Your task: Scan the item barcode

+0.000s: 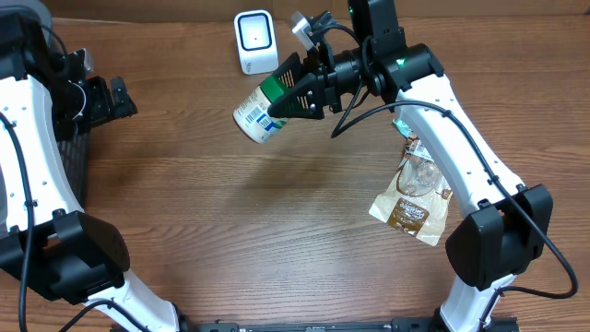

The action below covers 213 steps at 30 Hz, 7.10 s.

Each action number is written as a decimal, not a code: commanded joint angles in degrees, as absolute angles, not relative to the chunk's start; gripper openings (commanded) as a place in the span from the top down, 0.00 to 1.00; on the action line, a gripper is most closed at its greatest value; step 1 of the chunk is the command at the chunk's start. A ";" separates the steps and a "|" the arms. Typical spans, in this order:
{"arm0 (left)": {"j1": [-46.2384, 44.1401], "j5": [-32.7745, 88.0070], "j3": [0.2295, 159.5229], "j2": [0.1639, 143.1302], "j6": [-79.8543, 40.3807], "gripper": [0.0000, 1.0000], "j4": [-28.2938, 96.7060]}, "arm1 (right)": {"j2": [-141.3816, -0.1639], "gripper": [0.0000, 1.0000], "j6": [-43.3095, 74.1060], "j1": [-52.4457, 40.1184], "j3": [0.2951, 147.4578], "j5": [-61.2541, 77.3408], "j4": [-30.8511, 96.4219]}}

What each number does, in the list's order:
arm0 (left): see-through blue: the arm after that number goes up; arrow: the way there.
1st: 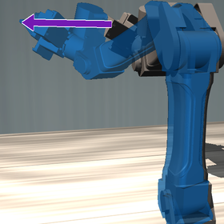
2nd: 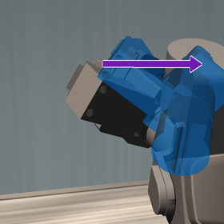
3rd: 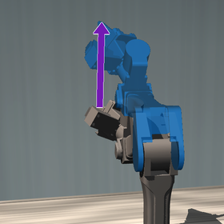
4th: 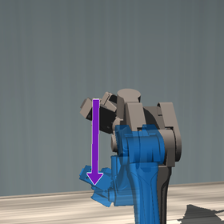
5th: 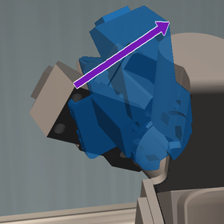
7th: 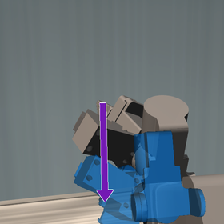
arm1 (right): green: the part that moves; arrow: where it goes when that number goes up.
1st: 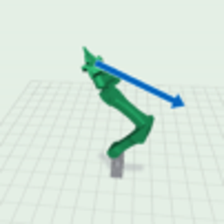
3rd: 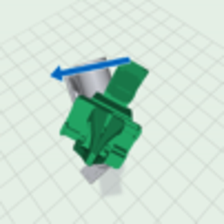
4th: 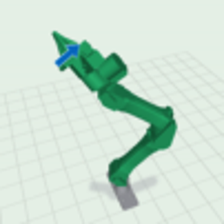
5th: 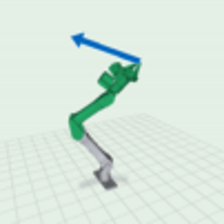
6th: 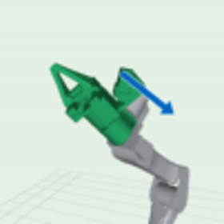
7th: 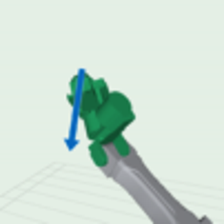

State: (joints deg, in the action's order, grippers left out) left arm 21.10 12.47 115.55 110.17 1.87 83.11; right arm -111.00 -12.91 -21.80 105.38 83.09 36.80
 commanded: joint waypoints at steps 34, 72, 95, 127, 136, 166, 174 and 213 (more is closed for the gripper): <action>20.97 13.15 115.92 110.17 1.69 0.00 83.11 | -135.83 0.55 -78.46 -32.36 106.54 -8.99 -23.77; 20.97 13.15 115.92 110.15 1.69 0.00 83.11 | -140.62 0.50 -85.78 -29.19 106.59 5.72 -23.86; 20.97 13.15 115.92 110.15 1.69 0.00 83.11 | -140.62 0.50 -113.23 -26.22 106.59 8.05 -22.87; 20.97 13.15 115.92 110.15 1.72 0.00 83.11 | -140.90 0.52 -108.14 -28.62 108.77 12.58 -23.49; 20.97 13.15 115.92 110.15 1.69 0.01 83.11 | -137.49 0.52 -69.78 -29.61 108.77 12.91 -35.00; 20.97 13.13 115.92 110.15 1.72 0.00 83.11 | -139.22 0.55 -81.01 -28.18 108.86 9.56 -27.86; 20.97 13.15 115.92 110.17 1.69 0.00 83.11 | -141.18 0.53 -88.82 -28.21 109.27 10.09 -28.21; 20.97 13.15 115.92 110.15 1.72 0.00 83.11 | -143.52 0.51 -98.65 -29.08 109.27 12.86 -28.21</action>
State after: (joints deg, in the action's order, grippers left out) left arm 21.10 12.47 115.55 110.17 1.87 83.11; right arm -144.94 -100.53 -28.14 107.48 11.09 -27.00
